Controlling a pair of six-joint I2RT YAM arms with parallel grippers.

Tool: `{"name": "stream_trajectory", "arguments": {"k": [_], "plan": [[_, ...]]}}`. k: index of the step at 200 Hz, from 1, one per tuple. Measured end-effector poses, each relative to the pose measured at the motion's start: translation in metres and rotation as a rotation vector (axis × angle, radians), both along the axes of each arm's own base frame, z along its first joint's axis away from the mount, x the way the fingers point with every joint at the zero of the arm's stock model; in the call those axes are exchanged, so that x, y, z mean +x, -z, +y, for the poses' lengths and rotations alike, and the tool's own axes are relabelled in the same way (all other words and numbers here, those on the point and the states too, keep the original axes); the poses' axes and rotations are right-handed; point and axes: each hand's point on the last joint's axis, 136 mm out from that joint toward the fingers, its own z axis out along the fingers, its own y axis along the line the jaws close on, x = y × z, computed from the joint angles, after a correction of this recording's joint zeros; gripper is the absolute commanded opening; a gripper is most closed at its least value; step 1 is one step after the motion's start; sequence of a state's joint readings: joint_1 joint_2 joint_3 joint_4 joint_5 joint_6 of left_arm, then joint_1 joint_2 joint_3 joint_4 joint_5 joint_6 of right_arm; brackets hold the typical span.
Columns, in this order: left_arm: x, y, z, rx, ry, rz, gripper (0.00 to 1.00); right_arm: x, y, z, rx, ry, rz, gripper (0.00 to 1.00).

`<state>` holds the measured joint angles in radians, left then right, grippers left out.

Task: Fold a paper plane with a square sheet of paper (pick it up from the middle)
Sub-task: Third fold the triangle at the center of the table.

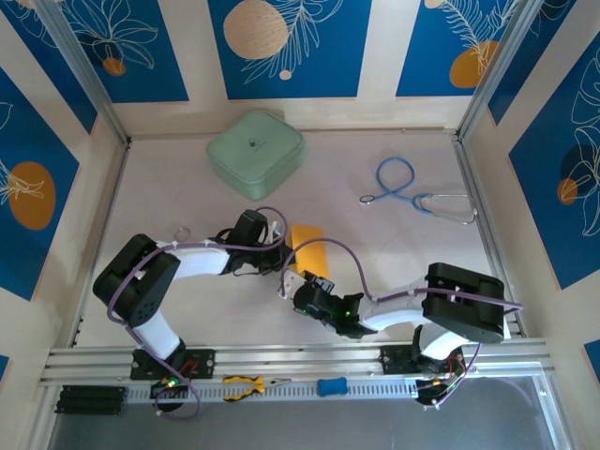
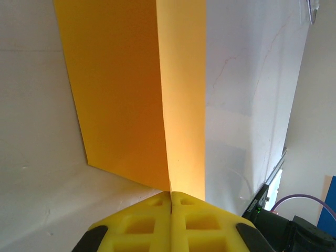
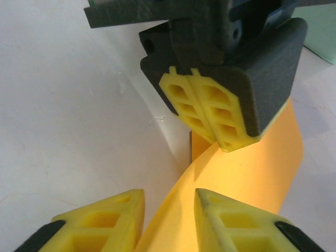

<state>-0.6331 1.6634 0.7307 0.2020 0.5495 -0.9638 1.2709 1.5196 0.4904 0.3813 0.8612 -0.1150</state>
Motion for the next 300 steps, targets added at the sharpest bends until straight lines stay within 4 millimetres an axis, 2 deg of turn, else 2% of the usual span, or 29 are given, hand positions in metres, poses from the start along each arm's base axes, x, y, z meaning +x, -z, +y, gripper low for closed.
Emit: {"name": "stream_trajectory", "arguments": {"k": [28,73,127,165,178,197,210,221,249,276,300], "plan": [[0.0,0.0,0.0,0.0,0.0,0.0,0.0,-0.001,0.001,-0.002,0.002,0.01,0.012,0.24],[0.0,0.0,0.0,0.0,0.0,0.0,0.0,-0.002,0.005,-0.005,-0.005,0.022,0.027,0.22],[0.0,0.0,0.0,0.0,-0.001,0.0,0.0,-0.002,0.006,-0.007,-0.007,0.029,0.037,0.15],[0.0,0.0,0.0,0.0,-0.001,0.0,0.01,0.0,0.001,-0.008,0.032,0.046,0.057,0.1],[0.0,0.0,0.0,0.0,-0.001,0.0,0.04,0.001,-0.002,-0.009,0.05,0.056,0.068,0.08],[0.0,0.0,0.001,0.003,0.0,0.0,0.16,0.003,-0.004,-0.01,0.075,0.066,0.089,0.06],[-0.001,0.001,0.002,0.014,0.002,-0.004,0.3,0.003,-0.004,-0.01,0.095,0.068,0.111,0.06],[-0.003,0.0,0.005,0.024,-0.001,0.001,0.35,0.002,-0.004,-0.01,0.113,0.067,0.141,0.05],[-0.003,-0.015,0.014,0.078,0.008,-0.048,0.51,0.005,-0.001,-0.015,0.207,0.094,0.288,0.03],[0.008,-0.043,0.021,0.118,0.001,-0.134,0.52,0.013,-0.004,-0.021,0.347,0.139,0.448,0.03],[0.012,-0.055,0.026,0.142,0.005,-0.176,0.49,0.014,-0.007,-0.021,0.459,0.152,0.597,0.02]]}}
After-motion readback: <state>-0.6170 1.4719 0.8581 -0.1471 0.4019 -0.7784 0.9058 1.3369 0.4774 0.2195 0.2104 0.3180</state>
